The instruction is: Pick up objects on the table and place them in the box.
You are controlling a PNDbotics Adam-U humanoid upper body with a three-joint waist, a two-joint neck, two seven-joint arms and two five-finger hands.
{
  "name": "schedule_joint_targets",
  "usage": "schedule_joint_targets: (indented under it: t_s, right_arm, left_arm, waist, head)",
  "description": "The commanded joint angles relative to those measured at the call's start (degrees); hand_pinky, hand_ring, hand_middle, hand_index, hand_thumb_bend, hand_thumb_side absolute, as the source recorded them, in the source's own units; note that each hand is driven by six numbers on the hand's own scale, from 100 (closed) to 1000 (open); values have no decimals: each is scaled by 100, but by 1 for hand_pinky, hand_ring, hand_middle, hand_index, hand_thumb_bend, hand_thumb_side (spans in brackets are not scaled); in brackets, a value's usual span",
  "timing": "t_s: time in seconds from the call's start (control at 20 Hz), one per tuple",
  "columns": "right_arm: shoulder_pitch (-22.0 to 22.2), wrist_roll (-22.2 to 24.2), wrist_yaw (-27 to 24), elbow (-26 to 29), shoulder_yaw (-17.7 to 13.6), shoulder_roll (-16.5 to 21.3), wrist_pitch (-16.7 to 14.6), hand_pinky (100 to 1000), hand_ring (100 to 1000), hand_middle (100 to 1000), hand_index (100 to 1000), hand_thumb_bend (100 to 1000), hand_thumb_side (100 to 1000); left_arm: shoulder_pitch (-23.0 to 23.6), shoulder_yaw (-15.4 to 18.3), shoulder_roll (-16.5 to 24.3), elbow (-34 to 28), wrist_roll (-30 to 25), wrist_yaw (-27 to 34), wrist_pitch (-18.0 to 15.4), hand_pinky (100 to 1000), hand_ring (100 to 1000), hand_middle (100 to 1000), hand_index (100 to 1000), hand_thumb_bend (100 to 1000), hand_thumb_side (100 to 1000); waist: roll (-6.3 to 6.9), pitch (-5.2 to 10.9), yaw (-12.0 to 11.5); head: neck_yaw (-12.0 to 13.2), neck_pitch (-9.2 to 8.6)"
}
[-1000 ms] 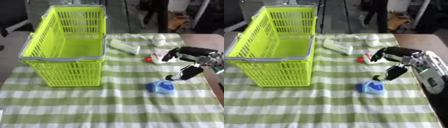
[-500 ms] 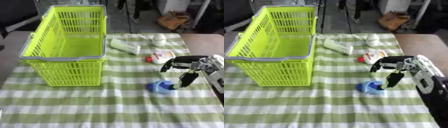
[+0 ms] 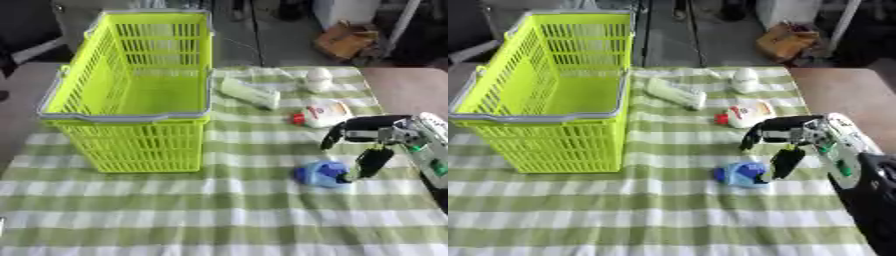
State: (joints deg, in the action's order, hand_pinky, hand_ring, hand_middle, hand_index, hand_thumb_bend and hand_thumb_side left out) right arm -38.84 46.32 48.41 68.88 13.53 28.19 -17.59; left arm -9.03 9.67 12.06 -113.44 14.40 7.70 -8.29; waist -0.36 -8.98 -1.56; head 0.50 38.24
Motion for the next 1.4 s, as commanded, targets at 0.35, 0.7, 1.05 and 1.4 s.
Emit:
schedule_joint_targets:
  t_s: [0.35,0.7,1.05,1.4]
  right_arm:
    - [-171,221,218,-212,9,-7,-314,856,890,791,859,548,305]
    - [-172,126,457,-425,22,-134,-384,855,889,772,837,548,310]
    - [-119,-276,1005,-536,3,-232,-453,856,893,751,809,554,322]
    - [-95,-688,1464,-560,11,-291,-523,834,846,661,740,556,326]
  left_arm:
    - [-43,-10,118,-116,-31,-13,4,690,758,784,782,300,897]
    - [-40,-13,112,-116,-36,-5,-6,690,759,785,781,299,898]
    - [-42,-14,106,-116,-40,-1,-12,690,759,786,782,299,898]
    - [-44,-13,102,-116,-36,2,-12,690,759,787,782,299,899]
  waist:
    - [16,89,-3]
    - [37,86,-6]
    - [55,79,-6]
    - [57,72,-14]
  head:
    - [-13,31]
    - [-19,29]
    - [-27,26]
    - [-38,26]
